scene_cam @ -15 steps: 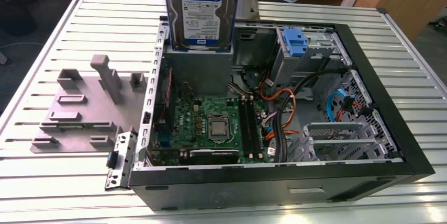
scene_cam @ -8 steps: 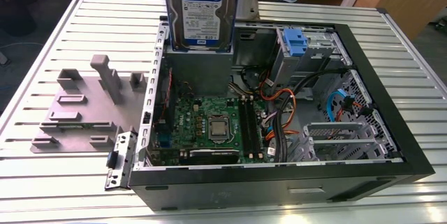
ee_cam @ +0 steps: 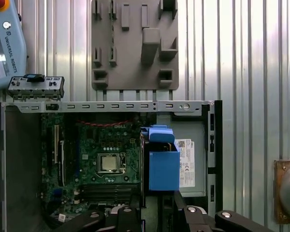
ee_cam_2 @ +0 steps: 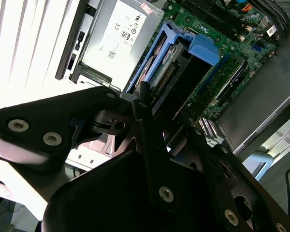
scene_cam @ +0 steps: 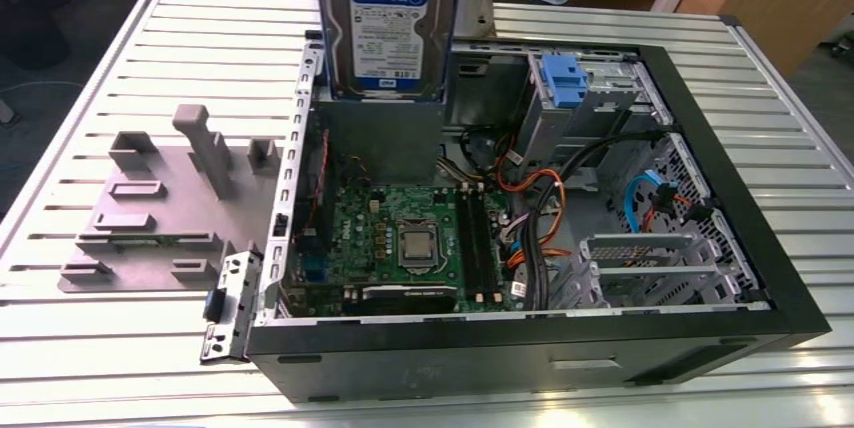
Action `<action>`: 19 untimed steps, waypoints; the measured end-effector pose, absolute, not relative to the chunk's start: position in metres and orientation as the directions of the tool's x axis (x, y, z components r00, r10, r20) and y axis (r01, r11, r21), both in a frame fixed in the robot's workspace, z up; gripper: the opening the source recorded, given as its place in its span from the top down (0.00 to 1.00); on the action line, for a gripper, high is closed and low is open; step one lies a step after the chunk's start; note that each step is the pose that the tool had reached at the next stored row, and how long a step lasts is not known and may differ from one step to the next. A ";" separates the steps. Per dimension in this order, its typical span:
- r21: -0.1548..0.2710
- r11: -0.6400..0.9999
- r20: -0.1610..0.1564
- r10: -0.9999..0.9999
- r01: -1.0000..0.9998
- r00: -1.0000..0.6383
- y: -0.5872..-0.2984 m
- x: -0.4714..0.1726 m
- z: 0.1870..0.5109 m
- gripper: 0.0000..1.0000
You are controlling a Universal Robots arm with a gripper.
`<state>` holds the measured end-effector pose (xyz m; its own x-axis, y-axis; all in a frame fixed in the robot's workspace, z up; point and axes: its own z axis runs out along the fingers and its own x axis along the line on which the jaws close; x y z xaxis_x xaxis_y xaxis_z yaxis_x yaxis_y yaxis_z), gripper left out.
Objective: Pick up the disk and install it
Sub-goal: 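Pick up the disk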
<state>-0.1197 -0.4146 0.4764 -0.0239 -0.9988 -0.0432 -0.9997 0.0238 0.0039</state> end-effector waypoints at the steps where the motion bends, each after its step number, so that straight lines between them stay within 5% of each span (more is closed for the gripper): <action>1: 0.004 0.024 -0.043 -0.999 -1.000 -0.024 -0.415 -0.119 0.476 0.65; 19: 0.004 0.024 -0.043 -0.999 -1.000 -0.024 -0.430 -0.111 0.476 0.65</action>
<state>-0.1106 -0.4296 0.4764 -0.0240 -0.9988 -0.0432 -0.9997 0.0238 0.0039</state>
